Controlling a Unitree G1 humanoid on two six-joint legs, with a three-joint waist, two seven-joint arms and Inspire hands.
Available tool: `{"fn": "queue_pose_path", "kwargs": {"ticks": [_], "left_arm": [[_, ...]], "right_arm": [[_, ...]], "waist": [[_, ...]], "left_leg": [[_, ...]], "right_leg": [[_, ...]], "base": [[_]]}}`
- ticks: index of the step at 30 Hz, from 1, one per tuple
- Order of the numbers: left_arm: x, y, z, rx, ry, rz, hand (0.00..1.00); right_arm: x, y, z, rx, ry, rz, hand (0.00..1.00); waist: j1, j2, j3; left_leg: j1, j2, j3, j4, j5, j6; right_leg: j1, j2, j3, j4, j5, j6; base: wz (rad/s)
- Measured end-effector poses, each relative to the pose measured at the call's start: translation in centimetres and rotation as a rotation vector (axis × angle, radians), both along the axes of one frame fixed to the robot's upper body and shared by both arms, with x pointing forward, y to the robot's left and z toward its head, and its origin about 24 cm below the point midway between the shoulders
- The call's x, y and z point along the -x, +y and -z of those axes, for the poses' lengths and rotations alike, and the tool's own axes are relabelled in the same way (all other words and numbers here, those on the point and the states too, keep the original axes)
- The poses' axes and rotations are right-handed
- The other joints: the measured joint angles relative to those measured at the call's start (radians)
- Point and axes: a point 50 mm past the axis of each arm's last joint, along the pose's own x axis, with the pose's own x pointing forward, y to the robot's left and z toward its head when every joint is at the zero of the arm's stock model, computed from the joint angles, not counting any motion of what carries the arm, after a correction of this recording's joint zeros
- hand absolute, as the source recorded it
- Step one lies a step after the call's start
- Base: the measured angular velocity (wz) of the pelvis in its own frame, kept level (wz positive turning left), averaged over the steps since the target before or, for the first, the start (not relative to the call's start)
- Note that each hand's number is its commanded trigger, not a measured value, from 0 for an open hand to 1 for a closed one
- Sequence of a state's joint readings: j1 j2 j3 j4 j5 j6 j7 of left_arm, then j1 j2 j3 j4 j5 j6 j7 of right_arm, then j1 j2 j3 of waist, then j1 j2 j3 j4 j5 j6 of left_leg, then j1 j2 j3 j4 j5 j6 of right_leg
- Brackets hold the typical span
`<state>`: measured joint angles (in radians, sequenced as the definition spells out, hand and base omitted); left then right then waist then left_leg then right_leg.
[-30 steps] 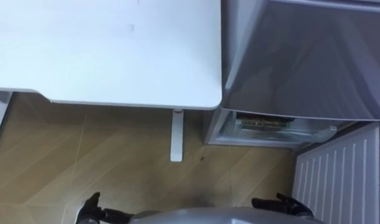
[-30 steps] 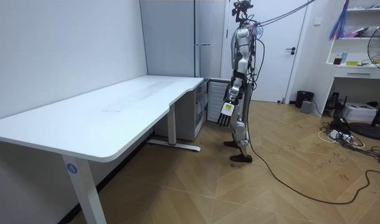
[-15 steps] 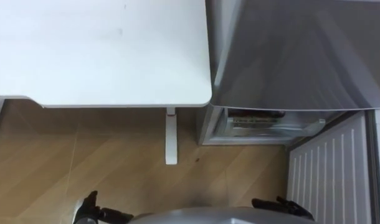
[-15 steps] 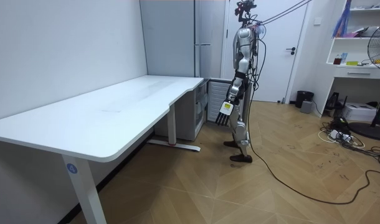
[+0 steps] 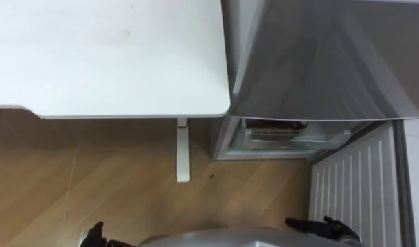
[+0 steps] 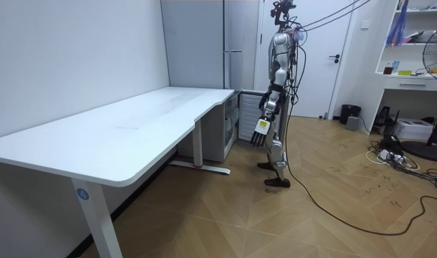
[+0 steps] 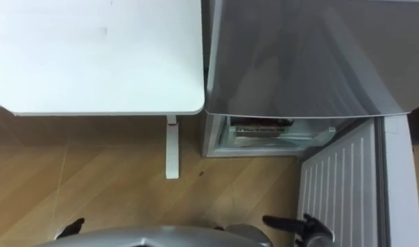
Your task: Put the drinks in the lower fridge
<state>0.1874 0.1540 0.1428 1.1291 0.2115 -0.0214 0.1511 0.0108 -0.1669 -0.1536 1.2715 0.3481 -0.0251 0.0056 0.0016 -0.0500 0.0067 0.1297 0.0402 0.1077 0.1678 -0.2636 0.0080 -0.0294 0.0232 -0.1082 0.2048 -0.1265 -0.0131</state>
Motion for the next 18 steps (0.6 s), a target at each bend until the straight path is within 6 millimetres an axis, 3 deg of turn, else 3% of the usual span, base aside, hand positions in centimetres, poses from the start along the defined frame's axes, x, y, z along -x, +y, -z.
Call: {"fn": "queue_pose_path", "kwargs": {"ticks": [1,5,10,15,18], "left_arm": [[-0.2,0.2,-0.1,-0.010,-0.005,0.015,0.00],[-0.3,0.3,-0.2,-0.032,0.000,0.052,0.00],[0.0,0.9,-0.4,-0.051,0.005,0.048,0.00],[0.2,1.6,-0.7,-0.074,-0.009,0.037,0.00],[0.5,1.8,-0.9,-0.090,-0.006,0.059,0.00]], "right_arm": [[-0.8,-0.4,-0.3,0.028,-0.030,0.005,0.00],[-4.6,-2.1,-2.6,0.138,-0.208,0.016,0.00],[-9.6,-4.6,-7.9,0.339,-0.479,-0.014,0.00],[-11.6,-6.6,-12.4,0.482,-0.649,0.047,0.00],[-11.7,-7.4,-13.3,0.532,-0.672,0.066,0.00]], "waist": [[-0.002,-0.007,-0.0031],[-0.026,-0.005,-0.0031],[-0.037,-0.007,-0.0032],[-0.053,-0.015,-0.0051],[-0.054,-0.026,-0.0087]], "left_leg": [[0.002,0.000,0.001,0.000,0.000,0.000],[0.003,-0.001,0.007,0.000,0.000,0.000],[0.000,0.001,0.027,0.000,0.000,0.000],[0.001,0.001,0.028,-0.001,0.000,0.000],[0.004,0.001,0.029,-0.002,0.000,0.000]], "right_leg": [[0.001,0.000,0.002,0.000,0.000,0.000],[-0.004,0.004,0.016,0.000,0.003,0.001],[-0.031,0.014,0.052,0.018,0.009,-0.003],[-0.030,0.014,0.053,0.018,0.009,-0.003],[-0.026,0.014,0.054,0.016,0.009,-0.003]], "base": [[-0.04],[-0.10],[-0.26],[-0.01],[0.00]]}}
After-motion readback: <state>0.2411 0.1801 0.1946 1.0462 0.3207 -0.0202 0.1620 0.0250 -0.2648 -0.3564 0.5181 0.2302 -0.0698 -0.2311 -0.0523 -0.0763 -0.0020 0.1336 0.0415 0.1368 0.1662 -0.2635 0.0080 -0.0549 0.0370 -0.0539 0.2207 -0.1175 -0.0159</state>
